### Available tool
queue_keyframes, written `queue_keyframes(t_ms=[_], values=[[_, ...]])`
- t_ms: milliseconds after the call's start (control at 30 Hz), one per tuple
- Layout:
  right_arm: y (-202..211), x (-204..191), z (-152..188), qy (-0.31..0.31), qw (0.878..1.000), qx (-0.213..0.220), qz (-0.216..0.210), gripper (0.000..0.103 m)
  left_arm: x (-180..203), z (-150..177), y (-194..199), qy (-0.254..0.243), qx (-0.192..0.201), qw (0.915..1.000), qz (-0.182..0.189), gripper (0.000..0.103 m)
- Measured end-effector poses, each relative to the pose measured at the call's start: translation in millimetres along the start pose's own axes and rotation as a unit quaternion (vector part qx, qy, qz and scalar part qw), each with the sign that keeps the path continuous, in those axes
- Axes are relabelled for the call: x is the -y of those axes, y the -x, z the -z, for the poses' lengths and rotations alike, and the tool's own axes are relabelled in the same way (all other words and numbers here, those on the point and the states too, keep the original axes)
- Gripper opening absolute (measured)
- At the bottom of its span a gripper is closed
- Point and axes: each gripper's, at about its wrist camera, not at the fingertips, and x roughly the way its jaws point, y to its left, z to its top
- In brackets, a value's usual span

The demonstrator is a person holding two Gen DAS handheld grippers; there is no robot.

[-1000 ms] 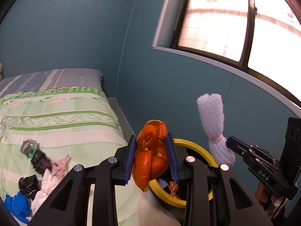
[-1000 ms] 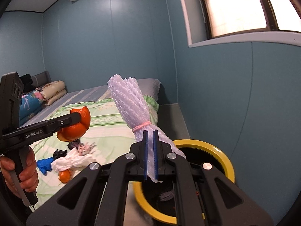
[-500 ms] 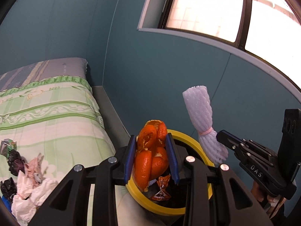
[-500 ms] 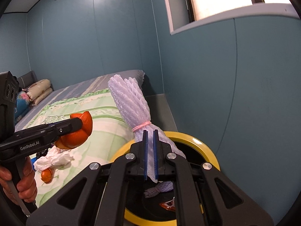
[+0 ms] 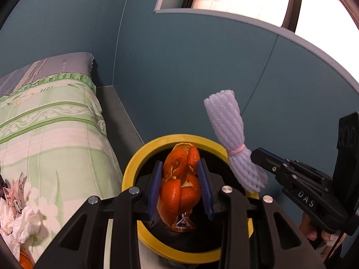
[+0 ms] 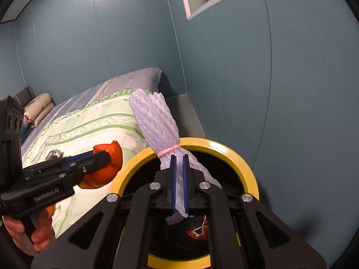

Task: Collect trash
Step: 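Carry the peel and foam net over the yellow bin and release both, then move both open tools back toward the remaining trash on the bed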

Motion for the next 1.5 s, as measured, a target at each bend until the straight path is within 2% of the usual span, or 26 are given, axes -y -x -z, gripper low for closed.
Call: queue_keyframes(t_ms=[333, 433, 500, 567, 667, 1133, 1267, 1500], values=[[-12, 15, -4, -0.023, 1.0, -0.01, 0.005, 0.005, 5, 9, -15, 0.006, -0.017, 0.9997, 0.014, 0.033], [-16, 17, -8, -0.029, 0.999, -0.014, 0.007, 0.007, 5, 10, -14, 0.009, -0.013, 0.9997, 0.017, 0.042], [-17, 16, -9, -0.028, 0.999, -0.017, 0.012, 0.016, 2, 10, -11, 0.013, -0.004, 0.9998, 0.017, 0.06], [-17, 19, -11, -0.038, 0.999, -0.012, 0.018, 0.043, -2, 8, -8, 0.02, 0.003, 0.9997, 0.015, 0.062], [-15, 20, -12, -0.045, 0.999, -0.005, 0.02, 0.043, -11, 5, -2, 0.03, 0.009, 0.9995, 0.01, 0.065], [2, 8, -16, -0.034, 0.999, 0.009, 0.018, 0.044, -54, -1, 44, 0.057, 0.045, 0.9968, -0.032, 0.066], [12, -8, -20, -0.019, 0.999, 0.024, 0.011, 0.049, -63, -3, 71, 0.057, 0.07, 0.9944, -0.055, 0.073], [26, -43, -29, 0.008, 0.999, 0.047, -0.011, 0.058, -88, -2, 123, 0.069, 0.106, 0.988, -0.088, 0.078]])
